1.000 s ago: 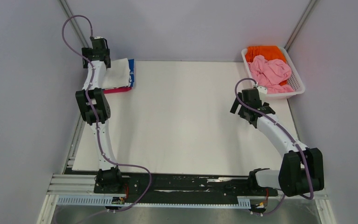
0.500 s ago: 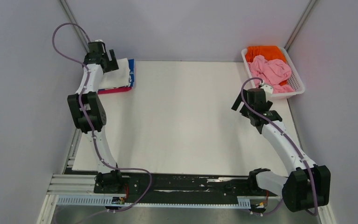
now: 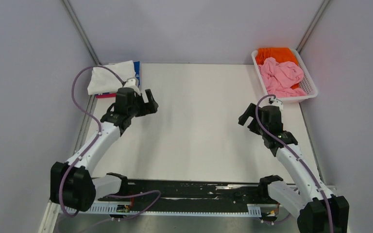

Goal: Fold and stack the t-shirts
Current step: Reset both arms

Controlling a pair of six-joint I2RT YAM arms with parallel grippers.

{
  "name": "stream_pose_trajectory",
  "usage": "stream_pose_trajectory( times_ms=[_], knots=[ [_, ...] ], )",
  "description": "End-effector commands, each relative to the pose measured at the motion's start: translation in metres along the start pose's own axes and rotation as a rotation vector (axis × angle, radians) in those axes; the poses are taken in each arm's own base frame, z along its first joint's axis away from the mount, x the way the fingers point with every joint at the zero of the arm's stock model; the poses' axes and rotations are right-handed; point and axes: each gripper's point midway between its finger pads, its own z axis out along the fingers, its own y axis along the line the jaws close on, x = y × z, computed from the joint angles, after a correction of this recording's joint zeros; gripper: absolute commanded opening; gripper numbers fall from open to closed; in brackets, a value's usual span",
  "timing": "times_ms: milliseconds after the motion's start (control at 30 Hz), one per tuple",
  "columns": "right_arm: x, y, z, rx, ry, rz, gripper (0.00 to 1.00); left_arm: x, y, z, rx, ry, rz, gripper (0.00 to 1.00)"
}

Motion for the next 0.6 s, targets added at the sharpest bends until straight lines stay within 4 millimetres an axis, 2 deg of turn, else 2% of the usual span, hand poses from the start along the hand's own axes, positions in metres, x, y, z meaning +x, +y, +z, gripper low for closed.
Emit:
stream_pose_trajectory(
  times_ms=[0,33,67,100,167,367,567],
  knots=[
    [0.001,0.011,-0.003,-0.082,-0.024,0.025,1.00,0.037,-0.005,-0.030,0.014,0.002,-0.049,1.00],
    [0.003,0.009,-0.003,-0.080,-0.023,0.030,1.00,0.050,-0.007,-0.039,0.028,0.021,-0.056,1.00],
    [0.005,0.008,-0.003,-0.079,-0.022,0.033,1.00,0.052,-0.009,-0.047,0.042,0.014,-0.059,1.00],
    [0.007,0.007,-0.003,-0.080,-0.022,0.035,1.00,0.065,-0.007,-0.049,0.040,0.042,-0.062,1.00],
    [0.009,0.005,-0.003,-0.081,-0.026,0.039,1.00,0.071,-0.003,-0.056,0.029,0.044,-0.065,1.00],
    [0.008,0.004,-0.003,-0.083,-0.042,0.037,1.00,0.061,0.002,-0.065,-0.001,0.008,-0.060,1.00],
    [0.003,0.006,-0.007,-0.093,-0.066,0.031,1.00,0.058,-0.001,-0.061,-0.001,0.010,-0.068,1.00]
  ],
)
